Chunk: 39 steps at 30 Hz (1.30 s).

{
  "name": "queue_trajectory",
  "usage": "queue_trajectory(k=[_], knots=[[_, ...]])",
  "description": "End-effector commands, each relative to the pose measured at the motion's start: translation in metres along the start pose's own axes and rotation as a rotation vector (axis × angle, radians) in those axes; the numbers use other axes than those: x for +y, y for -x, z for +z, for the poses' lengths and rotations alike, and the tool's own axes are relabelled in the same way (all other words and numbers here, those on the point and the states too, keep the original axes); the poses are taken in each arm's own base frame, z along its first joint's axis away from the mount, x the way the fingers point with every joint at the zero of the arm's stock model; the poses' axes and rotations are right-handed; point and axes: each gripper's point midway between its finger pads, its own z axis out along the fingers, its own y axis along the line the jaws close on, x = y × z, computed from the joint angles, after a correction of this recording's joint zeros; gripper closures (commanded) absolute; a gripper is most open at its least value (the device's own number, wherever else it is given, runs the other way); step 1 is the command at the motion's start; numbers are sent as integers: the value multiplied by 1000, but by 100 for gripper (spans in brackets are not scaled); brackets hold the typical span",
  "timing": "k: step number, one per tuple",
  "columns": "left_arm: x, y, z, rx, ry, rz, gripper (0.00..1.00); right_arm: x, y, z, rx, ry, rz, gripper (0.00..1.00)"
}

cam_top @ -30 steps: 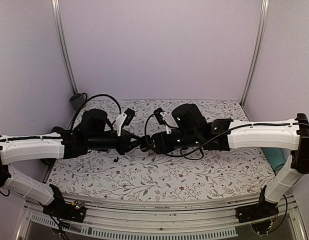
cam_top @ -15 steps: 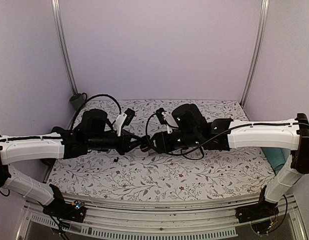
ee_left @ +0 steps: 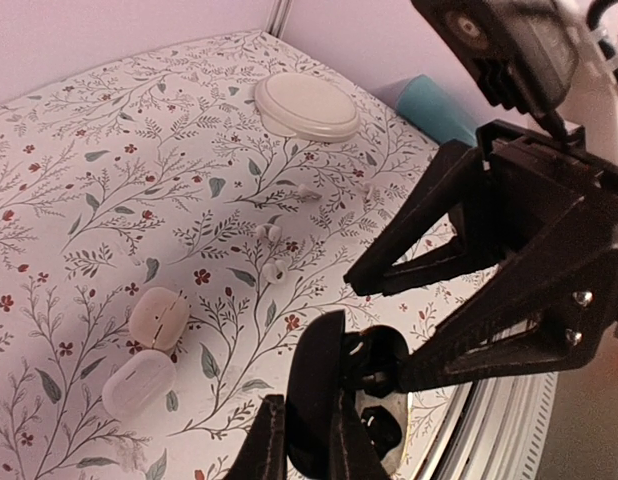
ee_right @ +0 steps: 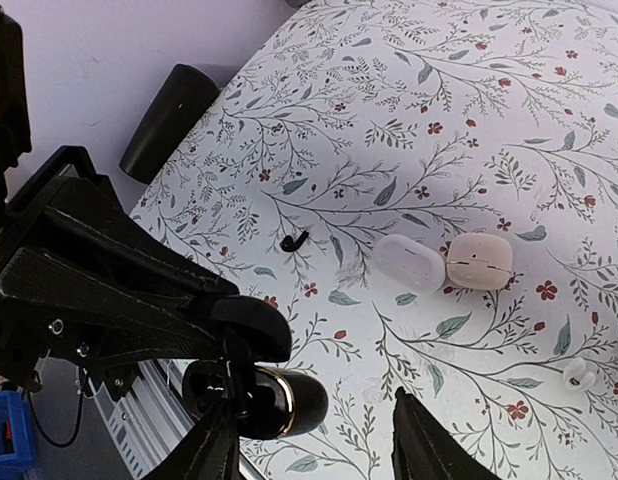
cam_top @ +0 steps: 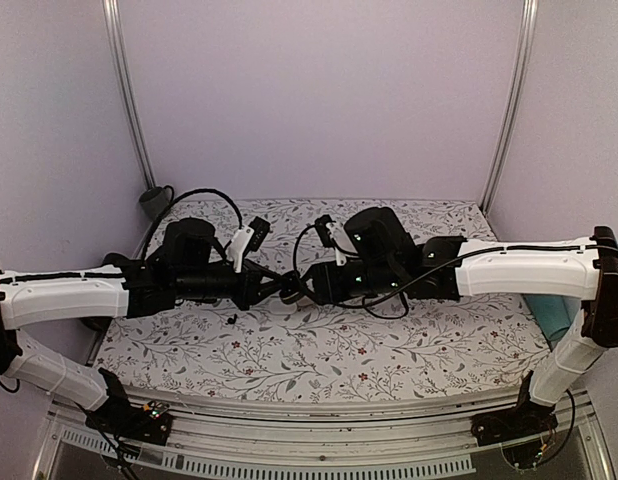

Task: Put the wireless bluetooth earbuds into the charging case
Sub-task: Adjust the right earbud in the right side groove of the charging case.

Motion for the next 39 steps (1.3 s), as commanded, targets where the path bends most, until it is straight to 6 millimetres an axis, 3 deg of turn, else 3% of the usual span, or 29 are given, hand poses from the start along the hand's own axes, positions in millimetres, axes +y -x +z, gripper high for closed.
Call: queue_trajectory(k=[1, 39], knots=[[-11, 13, -4, -36, -29, 27, 100, -8, 6, -1, -6, -36, 18, 47], [-19, 18, -11, -82, -20, 82, 100, -9, 2, 12, 71, -35, 72, 48]])
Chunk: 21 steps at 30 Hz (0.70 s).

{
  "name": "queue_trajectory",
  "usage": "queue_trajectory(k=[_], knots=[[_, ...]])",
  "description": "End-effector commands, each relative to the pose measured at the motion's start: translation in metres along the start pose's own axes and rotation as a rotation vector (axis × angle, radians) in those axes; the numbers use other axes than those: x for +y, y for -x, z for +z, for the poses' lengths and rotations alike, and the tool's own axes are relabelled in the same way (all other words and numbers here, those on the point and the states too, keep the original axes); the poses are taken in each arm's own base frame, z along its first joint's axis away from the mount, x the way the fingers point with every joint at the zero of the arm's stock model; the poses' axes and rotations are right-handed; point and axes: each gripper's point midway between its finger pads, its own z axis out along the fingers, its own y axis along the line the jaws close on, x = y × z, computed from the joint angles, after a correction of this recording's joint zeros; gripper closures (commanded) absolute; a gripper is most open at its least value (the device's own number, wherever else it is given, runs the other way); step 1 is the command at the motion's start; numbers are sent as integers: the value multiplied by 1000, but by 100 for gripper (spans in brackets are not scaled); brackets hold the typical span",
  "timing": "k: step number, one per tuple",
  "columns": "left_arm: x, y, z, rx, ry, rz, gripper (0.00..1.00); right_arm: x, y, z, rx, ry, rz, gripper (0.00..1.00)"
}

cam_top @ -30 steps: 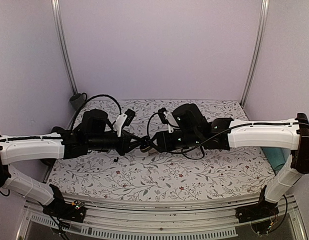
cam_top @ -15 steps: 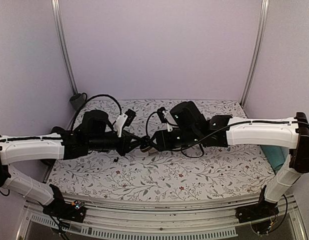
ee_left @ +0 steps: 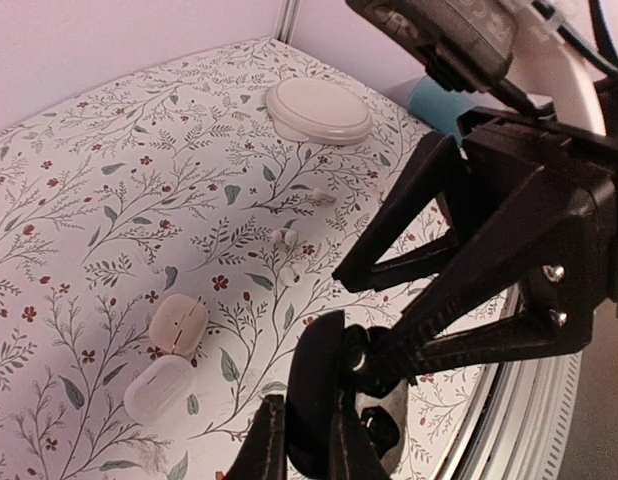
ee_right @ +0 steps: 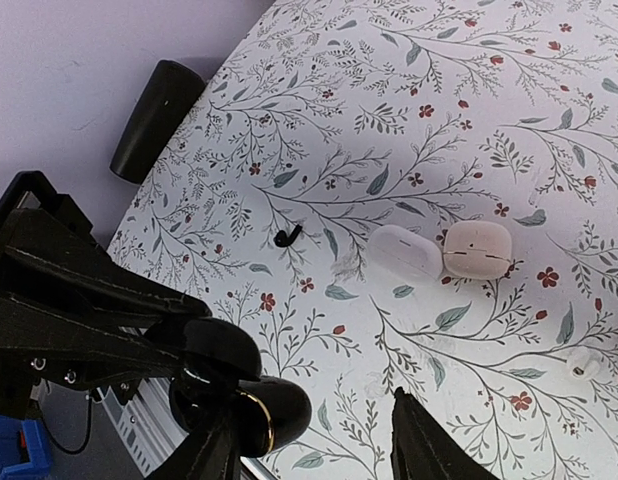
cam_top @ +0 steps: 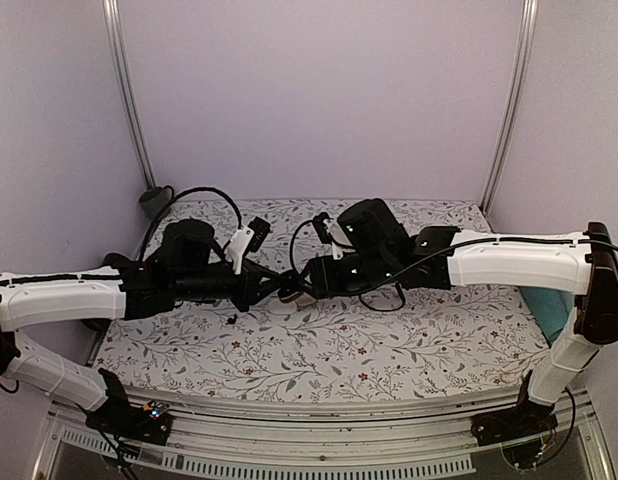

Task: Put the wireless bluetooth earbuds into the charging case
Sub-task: Adjust the right earbud in the right side groove of the charging case.

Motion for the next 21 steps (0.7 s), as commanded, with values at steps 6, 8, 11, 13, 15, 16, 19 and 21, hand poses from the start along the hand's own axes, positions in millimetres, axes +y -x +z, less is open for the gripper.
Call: queue_trajectory(k=[6, 8, 11, 13, 15, 16, 19, 21], knots=[[-13, 14, -7, -60, -35, 18, 100, -4, 2, -3, -15, -6, 16, 48], [-12, 14, -7, -57, -30, 17, 100, -1, 4, -7, -32, 14, 11, 48], [-11, 13, -6, -52, -25, 14, 100, 1, 7, -14, -55, 27, 5, 48], [-11, 12, -6, -50, -23, 14, 100, 1, 10, -18, -70, 29, 1, 48], [-10, 12, -5, -51, -21, 14, 100, 2, 12, -21, -83, 34, 0, 48], [-11, 13, -6, -52, -22, 14, 100, 2, 13, -22, -88, 32, 0, 48], [-10, 13, -4, -50, -21, 13, 100, 4, 15, -24, -95, 40, -10, 48], [-10, 13, -4, -49, -20, 13, 100, 4, 15, -23, -98, 41, -10, 48]])
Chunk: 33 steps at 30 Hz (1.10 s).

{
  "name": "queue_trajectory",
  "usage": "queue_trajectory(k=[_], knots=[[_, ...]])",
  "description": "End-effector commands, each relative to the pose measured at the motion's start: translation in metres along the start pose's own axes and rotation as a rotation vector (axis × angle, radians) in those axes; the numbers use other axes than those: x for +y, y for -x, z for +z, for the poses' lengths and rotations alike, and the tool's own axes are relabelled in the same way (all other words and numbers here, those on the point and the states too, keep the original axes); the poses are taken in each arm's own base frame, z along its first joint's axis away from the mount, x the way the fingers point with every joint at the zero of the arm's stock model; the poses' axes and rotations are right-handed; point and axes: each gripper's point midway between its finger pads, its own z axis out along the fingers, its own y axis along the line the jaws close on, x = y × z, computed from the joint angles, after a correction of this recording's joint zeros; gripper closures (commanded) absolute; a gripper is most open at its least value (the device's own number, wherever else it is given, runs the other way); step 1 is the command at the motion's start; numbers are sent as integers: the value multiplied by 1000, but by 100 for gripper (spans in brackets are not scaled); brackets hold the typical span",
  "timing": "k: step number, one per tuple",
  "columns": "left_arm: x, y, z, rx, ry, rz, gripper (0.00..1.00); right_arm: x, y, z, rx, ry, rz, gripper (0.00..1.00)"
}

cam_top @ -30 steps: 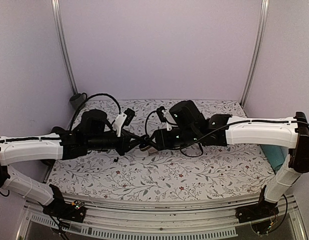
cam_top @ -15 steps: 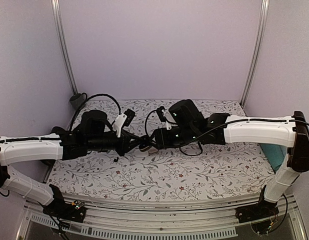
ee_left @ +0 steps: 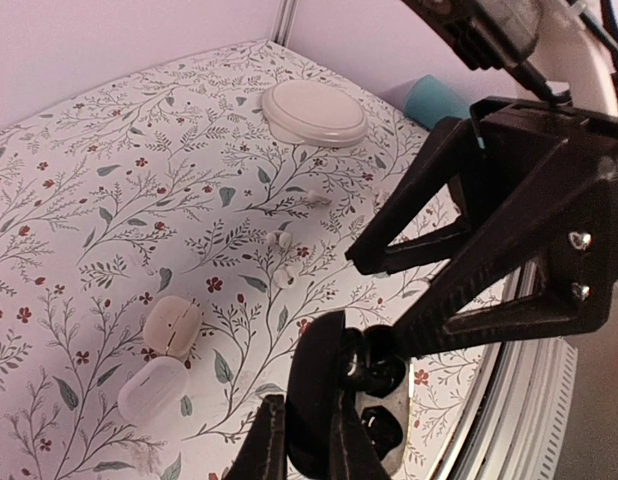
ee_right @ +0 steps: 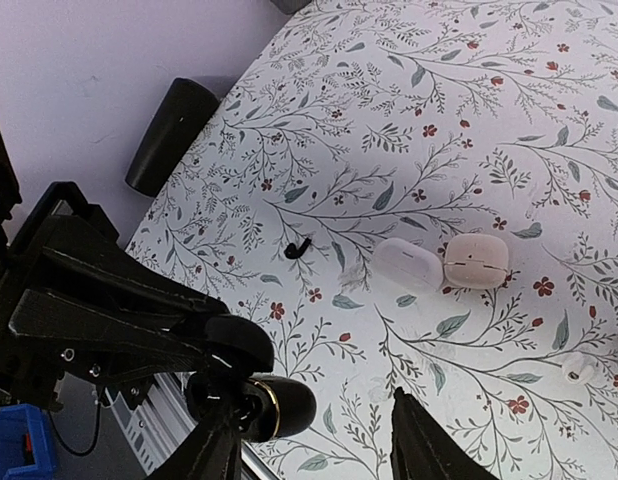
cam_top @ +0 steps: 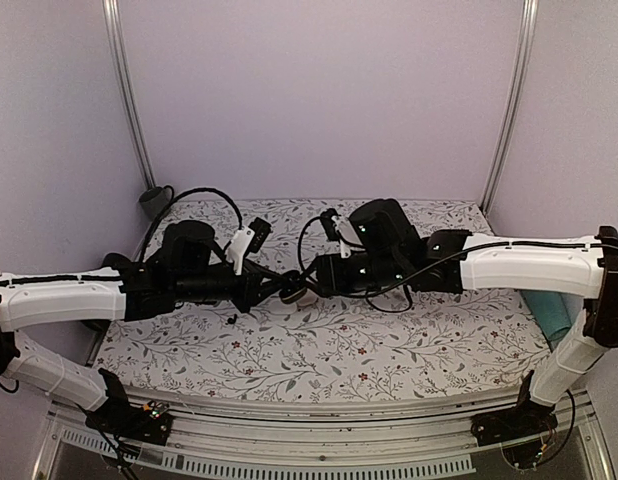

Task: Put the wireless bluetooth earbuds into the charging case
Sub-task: Adjust the right earbud in the right side groove of the charging case.

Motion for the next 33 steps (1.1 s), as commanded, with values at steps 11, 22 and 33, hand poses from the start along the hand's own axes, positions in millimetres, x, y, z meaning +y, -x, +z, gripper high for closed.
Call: queue_trajectory(k=[11, 22, 33], knots=[[-3, 16, -6, -45, 14, 27, 100, 3, 3, 4, -11, -41, -32, 48], [-3, 21, -12, -63, 29, 65, 100, -7, -10, 21, 44, -125, -13, 50], [-9, 17, -11, -90, -10, 45, 100, -17, -25, 53, 59, -173, 22, 50]])
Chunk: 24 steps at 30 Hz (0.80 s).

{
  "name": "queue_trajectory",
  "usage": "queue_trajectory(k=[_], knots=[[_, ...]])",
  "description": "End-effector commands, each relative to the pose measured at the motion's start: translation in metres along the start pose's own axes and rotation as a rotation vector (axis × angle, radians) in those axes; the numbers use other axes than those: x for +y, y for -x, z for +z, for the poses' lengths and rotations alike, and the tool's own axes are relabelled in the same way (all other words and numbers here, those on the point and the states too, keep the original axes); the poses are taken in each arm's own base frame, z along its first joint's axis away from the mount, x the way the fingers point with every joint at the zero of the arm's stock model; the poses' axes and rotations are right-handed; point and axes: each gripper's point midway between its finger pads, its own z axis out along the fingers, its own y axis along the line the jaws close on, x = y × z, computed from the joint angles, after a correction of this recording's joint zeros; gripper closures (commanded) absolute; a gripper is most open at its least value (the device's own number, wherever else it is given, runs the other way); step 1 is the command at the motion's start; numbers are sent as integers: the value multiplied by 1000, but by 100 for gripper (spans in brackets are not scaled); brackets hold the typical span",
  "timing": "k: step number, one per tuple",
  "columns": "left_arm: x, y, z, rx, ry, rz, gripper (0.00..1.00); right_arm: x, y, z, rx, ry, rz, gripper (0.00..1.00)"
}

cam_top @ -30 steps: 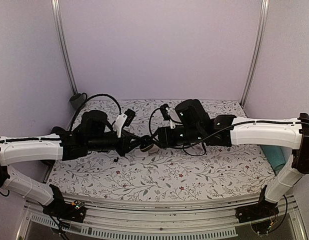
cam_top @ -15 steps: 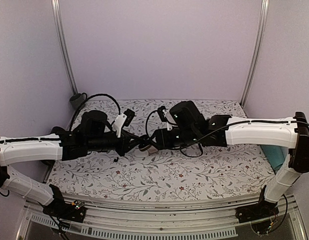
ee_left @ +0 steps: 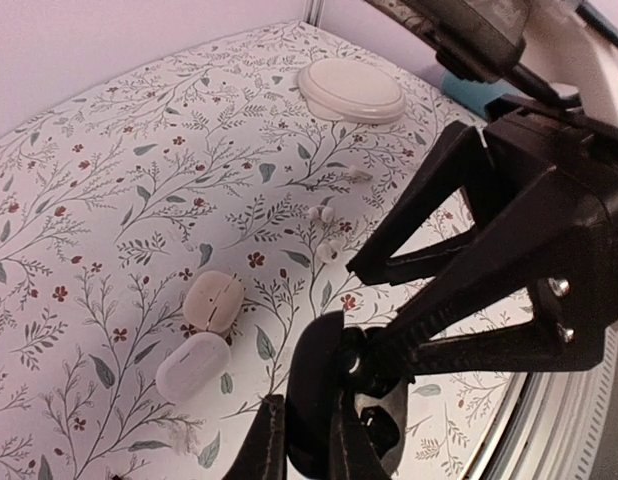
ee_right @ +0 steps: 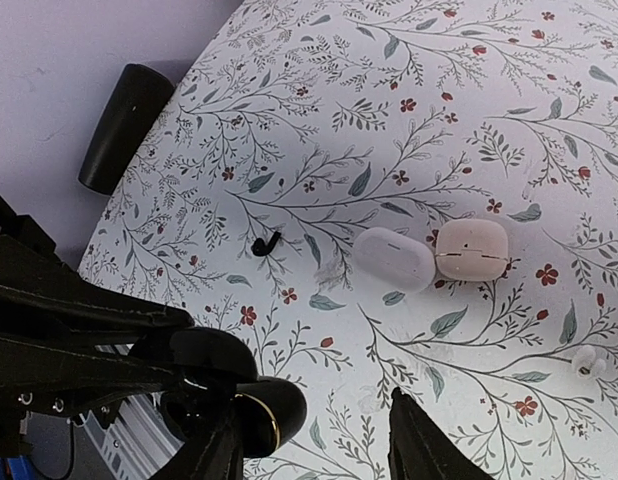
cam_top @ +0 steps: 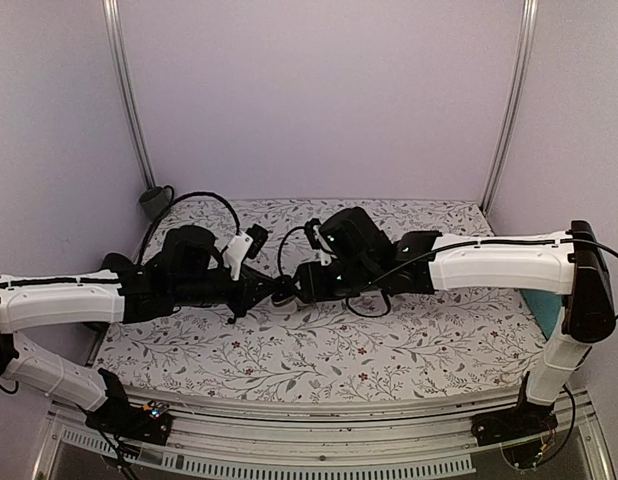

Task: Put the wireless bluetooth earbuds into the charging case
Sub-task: Adjust the right earbud in the right side groove of the charging case.

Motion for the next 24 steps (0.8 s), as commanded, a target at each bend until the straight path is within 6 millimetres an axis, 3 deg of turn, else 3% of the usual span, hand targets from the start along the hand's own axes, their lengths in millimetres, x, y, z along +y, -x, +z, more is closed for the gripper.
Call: queue_trajectory(k=[1, 13, 20, 24], knots=[[-20, 27, -8, -119, -83, -12, 100, -16, -14, 25, 17, -81, 19, 50], [11, -14, 14, -103, 49, -43, 100, -61, -56, 63, 89, -255, -7, 51], [24, -50, 28, -86, 115, -9, 100, -60, -72, 78, 105, -191, 8, 51], [17, -68, 34, -71, 111, 19, 100, -57, -78, 77, 103, -124, 59, 51]])
